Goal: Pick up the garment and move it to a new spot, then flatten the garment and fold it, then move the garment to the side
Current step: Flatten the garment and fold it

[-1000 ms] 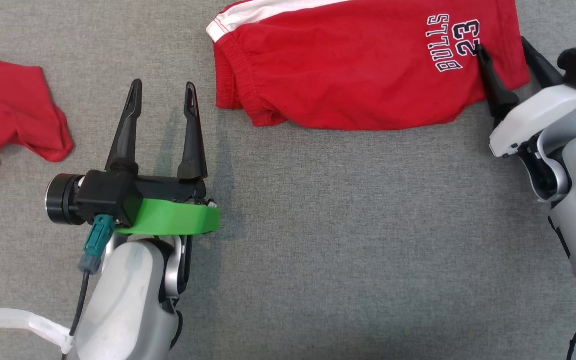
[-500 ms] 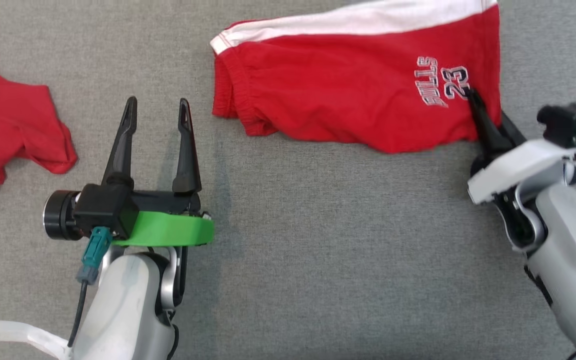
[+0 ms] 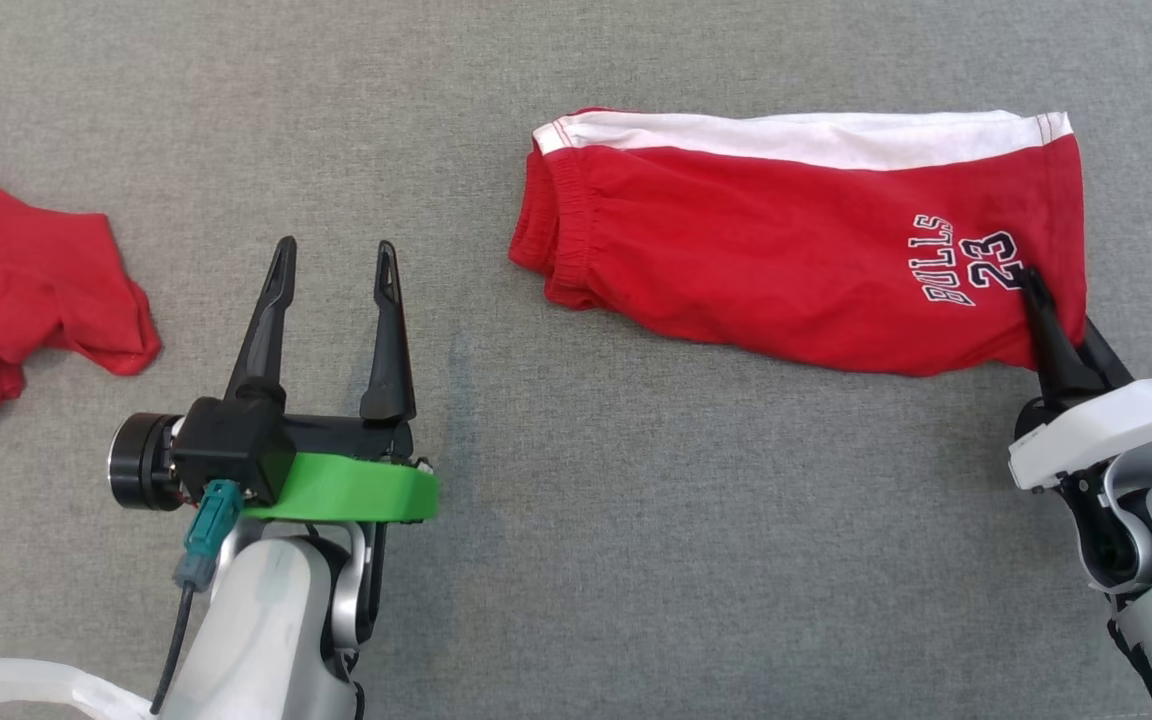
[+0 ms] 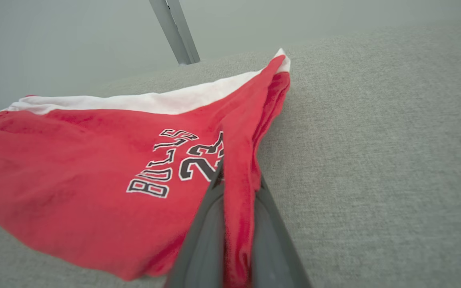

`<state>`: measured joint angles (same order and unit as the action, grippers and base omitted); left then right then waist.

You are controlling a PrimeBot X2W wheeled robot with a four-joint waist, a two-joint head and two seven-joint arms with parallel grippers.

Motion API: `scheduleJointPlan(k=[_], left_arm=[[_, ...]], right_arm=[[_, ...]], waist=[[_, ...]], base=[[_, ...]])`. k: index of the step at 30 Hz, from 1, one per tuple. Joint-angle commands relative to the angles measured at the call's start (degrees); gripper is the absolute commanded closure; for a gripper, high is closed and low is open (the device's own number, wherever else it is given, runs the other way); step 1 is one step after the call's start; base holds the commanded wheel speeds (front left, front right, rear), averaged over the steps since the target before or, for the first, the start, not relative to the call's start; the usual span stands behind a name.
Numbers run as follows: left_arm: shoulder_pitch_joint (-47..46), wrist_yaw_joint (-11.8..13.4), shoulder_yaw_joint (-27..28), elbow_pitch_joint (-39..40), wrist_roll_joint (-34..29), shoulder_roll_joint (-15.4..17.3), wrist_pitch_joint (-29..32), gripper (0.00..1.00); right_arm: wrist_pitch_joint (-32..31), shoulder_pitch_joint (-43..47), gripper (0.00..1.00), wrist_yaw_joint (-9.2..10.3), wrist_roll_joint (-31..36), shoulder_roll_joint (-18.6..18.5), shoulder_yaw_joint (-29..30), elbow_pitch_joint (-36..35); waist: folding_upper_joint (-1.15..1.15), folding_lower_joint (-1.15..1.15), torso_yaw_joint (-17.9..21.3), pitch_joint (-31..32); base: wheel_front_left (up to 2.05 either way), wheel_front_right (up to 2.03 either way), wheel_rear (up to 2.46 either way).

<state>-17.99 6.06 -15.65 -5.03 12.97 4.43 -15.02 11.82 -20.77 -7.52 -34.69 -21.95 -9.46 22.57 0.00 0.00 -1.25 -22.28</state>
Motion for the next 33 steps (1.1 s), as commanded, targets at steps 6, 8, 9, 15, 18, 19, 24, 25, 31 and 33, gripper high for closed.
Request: scheduleJointPlan(k=[6, 8, 9, 15, 18, 19, 24, 25, 31, 33], left_arm=[[0.41, -0.13, -0.42, -0.04, 0.16, 0.11, -0.20, 0.00], [0.23, -0.12, -0.61, -0.07, 0.25, 0.00, -0.20, 0.00], [0.13, -0.18, -0.71, -0.06, 0.30, -0.04, -0.20, 0.00], [-0.69, -0.14, -0.80, 0.07, 0.49, -0.28, -0.19, 0.00], [-1.02, -0.04, -0.75, 0.17, 0.58, -0.44, -0.19, 0.00], [-1.16, -0.02, -0.69, 0.22, 0.55, -0.49, -0.19, 0.00], [-1.19, -0.18, -0.55, 0.20, 0.70, -0.70, -0.20, 0.00], [-1.15, -0.19, -0.51, 0.20, 0.75, -0.75, -0.20, 0.00], [-0.51, -0.10, -0.06, 0.15, 0.21, -0.73, -0.20, 0.00], [-0.46, -0.15, 0.19, 0.05, -0.13, -0.45, -0.20, 0.00]], right_arm=[[-2.95, -3.48, 1.00, 0.06, 4.61, 0.00, -0.70, -5.09], [-4.73, -5.68, 1.00, 0.06, 6.07, 0.68, -2.92, -8.02], [-6.05, -6.96, 1.00, 0.06, 6.77, 1.07, -4.69, -9.46], [-11.65, -14.11, 1.00, 0.06, 7.09, 5.30, -16.46, -13.14], [-12.60, -16.23, 1.00, 0.06, 5.89, 7.73, -21.51, -11.47], [-12.70, -16.61, 1.00, 0.07, 5.34, 8.61, -22.68, -10.26], [-10.28, -17.78, 0.55, 0.06, 4.37, 11.06, -26.42, -6.13], [-9.51, -18.00, 0.00, 0.06, 4.41, 11.05, -26.87, -5.52], [-2.33, -17.99, 0.00, 0.06, 7.03, 9.32, -26.75, -6.49], [0.17, -17.08, 0.00, 0.06, 8.28, 8.40, -24.97, -7.88]], waist=[[0.00, 0.00, -0.99, 0.63], [0.00, 0.00, -1.26, 0.69], [0.00, 0.00, -1.42, 0.71], [0.00, 0.00, -2.48, 0.41], [0.00, 0.00, -3.15, 0.19], [0.00, 0.00, -3.40, 0.09], [0.00, 0.00, -4.19, -0.35], [0.00, 0.00, -4.24, -0.43], [0.00, 0.00, -3.69, -0.46], [0.00, 0.00, -3.24, -0.31]], base=[[0.00, 0.00, 0.00], [0.00, 0.00, 0.00], [0.00, 0.00, 0.00], [0.00, 0.00, 0.00], [0.00, 0.00, 0.00], [0.00, 0.00, 0.00], [0.00, 0.00, 0.00], [0.00, 0.00, 0.00], [0.00, 0.00, 0.00], [0.00, 0.00, 0.00]])
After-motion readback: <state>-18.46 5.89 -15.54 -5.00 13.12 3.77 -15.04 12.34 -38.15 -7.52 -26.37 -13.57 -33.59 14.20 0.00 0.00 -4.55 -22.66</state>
